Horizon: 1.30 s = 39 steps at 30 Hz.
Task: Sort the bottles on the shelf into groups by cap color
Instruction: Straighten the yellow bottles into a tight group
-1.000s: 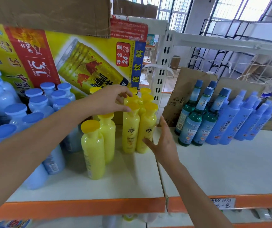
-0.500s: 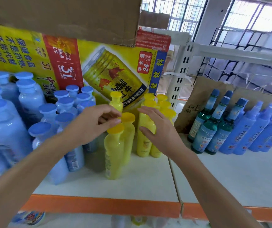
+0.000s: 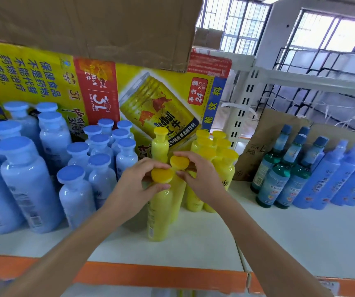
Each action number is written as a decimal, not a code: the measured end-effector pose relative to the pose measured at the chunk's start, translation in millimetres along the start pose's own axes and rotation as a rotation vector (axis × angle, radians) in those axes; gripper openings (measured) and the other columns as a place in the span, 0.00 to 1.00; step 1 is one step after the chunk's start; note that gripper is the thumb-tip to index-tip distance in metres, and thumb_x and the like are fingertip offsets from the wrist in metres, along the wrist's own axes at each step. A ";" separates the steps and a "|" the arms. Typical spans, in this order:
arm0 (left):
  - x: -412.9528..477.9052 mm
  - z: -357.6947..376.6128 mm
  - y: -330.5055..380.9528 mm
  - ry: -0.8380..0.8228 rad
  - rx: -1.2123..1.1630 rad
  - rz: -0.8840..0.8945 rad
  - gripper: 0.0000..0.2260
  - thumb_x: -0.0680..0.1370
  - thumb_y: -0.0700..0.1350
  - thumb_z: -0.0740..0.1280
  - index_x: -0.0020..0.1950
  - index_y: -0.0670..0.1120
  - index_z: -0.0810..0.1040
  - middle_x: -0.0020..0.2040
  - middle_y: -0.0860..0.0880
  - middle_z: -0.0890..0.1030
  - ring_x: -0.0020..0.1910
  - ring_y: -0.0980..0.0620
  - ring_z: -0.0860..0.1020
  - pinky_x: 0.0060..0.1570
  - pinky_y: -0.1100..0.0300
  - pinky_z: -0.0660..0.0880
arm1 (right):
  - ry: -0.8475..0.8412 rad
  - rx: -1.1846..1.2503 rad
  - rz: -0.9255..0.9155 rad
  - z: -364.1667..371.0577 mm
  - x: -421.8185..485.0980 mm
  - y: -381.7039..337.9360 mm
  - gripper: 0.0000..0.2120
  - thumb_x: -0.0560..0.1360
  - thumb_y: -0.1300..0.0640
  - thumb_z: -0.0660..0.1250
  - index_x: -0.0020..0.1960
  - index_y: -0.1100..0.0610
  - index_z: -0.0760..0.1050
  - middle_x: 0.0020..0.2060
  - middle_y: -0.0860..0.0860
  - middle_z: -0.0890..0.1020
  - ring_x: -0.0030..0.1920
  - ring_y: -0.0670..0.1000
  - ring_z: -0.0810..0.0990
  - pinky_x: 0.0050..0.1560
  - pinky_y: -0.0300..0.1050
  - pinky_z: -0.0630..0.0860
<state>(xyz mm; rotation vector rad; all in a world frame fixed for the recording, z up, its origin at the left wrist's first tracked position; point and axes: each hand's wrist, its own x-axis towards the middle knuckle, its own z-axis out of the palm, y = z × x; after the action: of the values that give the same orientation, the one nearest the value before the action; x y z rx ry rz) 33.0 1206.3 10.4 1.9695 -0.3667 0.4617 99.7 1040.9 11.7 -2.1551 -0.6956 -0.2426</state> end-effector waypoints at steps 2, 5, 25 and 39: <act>-1.9 -1.0 -1.5 -0.003 -0.034 0.024 0.13 0.67 0.45 0.71 0.49 0.58 0.77 0.49 0.56 0.78 0.50 0.61 0.77 0.49 0.73 0.72 | 0.038 0.043 0.006 1.4 -6.9 -0.6 0.20 0.72 0.62 0.69 0.62 0.48 0.73 0.57 0.47 0.77 0.55 0.49 0.77 0.58 0.48 0.75; -4.6 -0.7 -4.7 -0.006 -0.049 0.070 0.18 0.68 0.41 0.70 0.48 0.64 0.78 0.52 0.60 0.76 0.53 0.64 0.75 0.51 0.74 0.70 | 0.096 0.098 0.006 0.4 -19.8 -2.7 0.21 0.71 0.63 0.69 0.59 0.44 0.72 0.54 0.45 0.76 0.53 0.46 0.76 0.56 0.41 0.75; 27.1 64.1 6.7 -0.221 -0.218 0.152 0.18 0.71 0.28 0.66 0.51 0.49 0.76 0.54 0.53 0.75 0.54 0.72 0.72 0.52 0.77 0.67 | 0.330 0.054 0.136 -54.1 -79.4 21.2 0.21 0.72 0.64 0.68 0.58 0.44 0.71 0.47 0.40 0.73 0.51 0.47 0.77 0.56 0.43 0.76; 5.4 88.9 -21.5 -0.172 -0.343 0.041 0.34 0.63 0.54 0.74 0.66 0.61 0.65 0.62 0.64 0.73 0.62 0.61 0.72 0.56 0.70 0.70 | 0.355 0.313 0.162 -33.5 -96.4 54.7 0.23 0.71 0.51 0.66 0.63 0.41 0.64 0.55 0.35 0.76 0.56 0.38 0.76 0.52 0.30 0.73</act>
<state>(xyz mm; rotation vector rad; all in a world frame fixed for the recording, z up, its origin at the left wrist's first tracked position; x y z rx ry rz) 61.4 1134.5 -38.8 1.6721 -0.5581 0.2363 52.7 949.8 -42.0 -1.7951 -0.3281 -0.3907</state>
